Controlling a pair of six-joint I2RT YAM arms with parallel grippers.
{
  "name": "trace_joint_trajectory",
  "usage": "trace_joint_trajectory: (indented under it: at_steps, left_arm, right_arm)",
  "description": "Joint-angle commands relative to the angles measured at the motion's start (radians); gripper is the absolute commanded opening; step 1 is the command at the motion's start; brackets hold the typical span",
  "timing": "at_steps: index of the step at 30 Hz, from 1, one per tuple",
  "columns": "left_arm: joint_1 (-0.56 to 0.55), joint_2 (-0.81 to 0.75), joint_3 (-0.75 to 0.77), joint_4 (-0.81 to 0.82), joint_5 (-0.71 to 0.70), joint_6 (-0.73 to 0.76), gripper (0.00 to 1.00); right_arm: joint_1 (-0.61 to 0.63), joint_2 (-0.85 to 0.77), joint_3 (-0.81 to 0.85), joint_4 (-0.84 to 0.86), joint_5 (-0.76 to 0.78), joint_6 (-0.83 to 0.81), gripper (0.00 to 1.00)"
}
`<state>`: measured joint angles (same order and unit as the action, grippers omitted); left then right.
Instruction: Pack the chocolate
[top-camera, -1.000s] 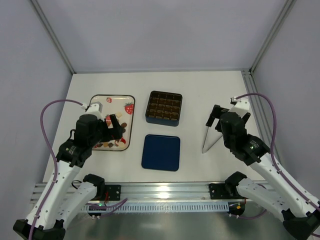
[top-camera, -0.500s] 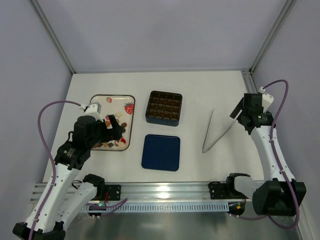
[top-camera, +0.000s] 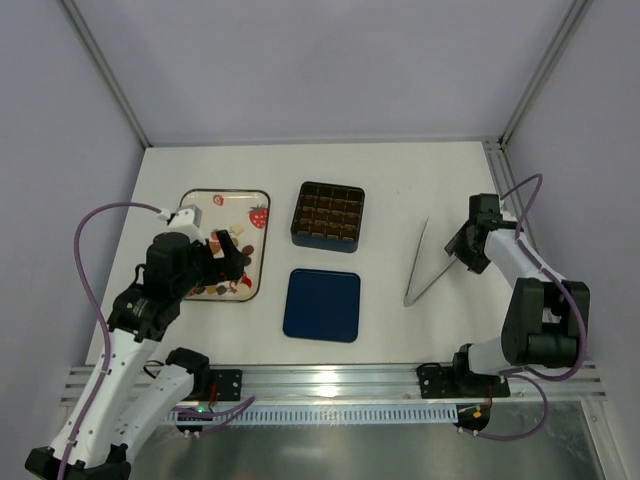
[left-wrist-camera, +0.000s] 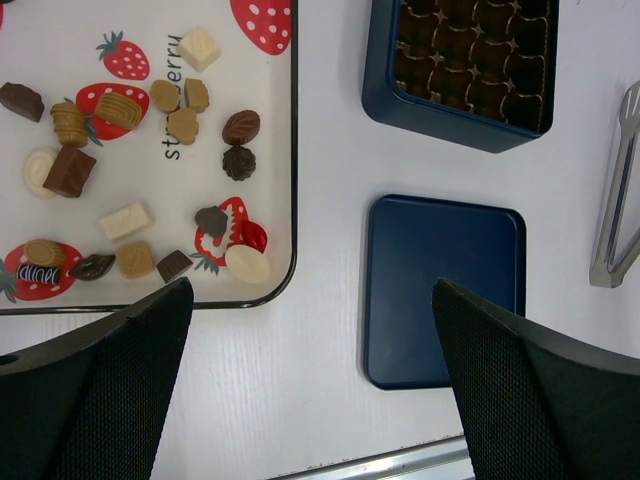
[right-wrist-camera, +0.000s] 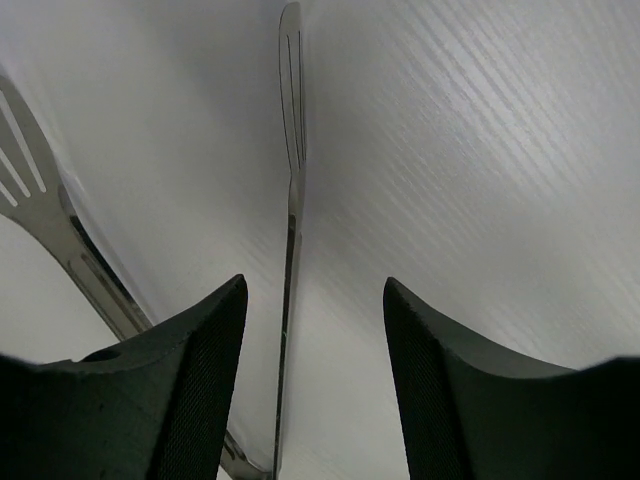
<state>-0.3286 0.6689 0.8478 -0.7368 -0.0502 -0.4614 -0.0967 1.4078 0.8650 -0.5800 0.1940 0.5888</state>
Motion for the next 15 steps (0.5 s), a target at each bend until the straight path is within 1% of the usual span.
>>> trace_joint_trajectory:
  at_steps: [1, 6, 9, 15]
  left_arm:
    - [0.005, -0.009, -0.001, 0.034, 0.004, 0.018, 1.0]
    - [0.003, -0.008, -0.001, 0.033, 0.006, 0.017, 1.0]
    - [0.005, -0.003, -0.003, 0.034, 0.012, 0.018, 1.0]
    - [0.005, 0.012, 0.014, 0.028, 0.009, 0.029, 1.0]
  right_arm:
    - [-0.005, 0.049, 0.003, 0.084, -0.014, 0.055, 0.58]
    - [-0.003, 0.108, -0.003, 0.109, -0.024, 0.063, 0.51]
    - [0.005, 0.123, -0.023, 0.138, -0.018, 0.062, 0.49]
    - [0.005, 0.177, -0.017, 0.167, -0.028, 0.045, 0.36]
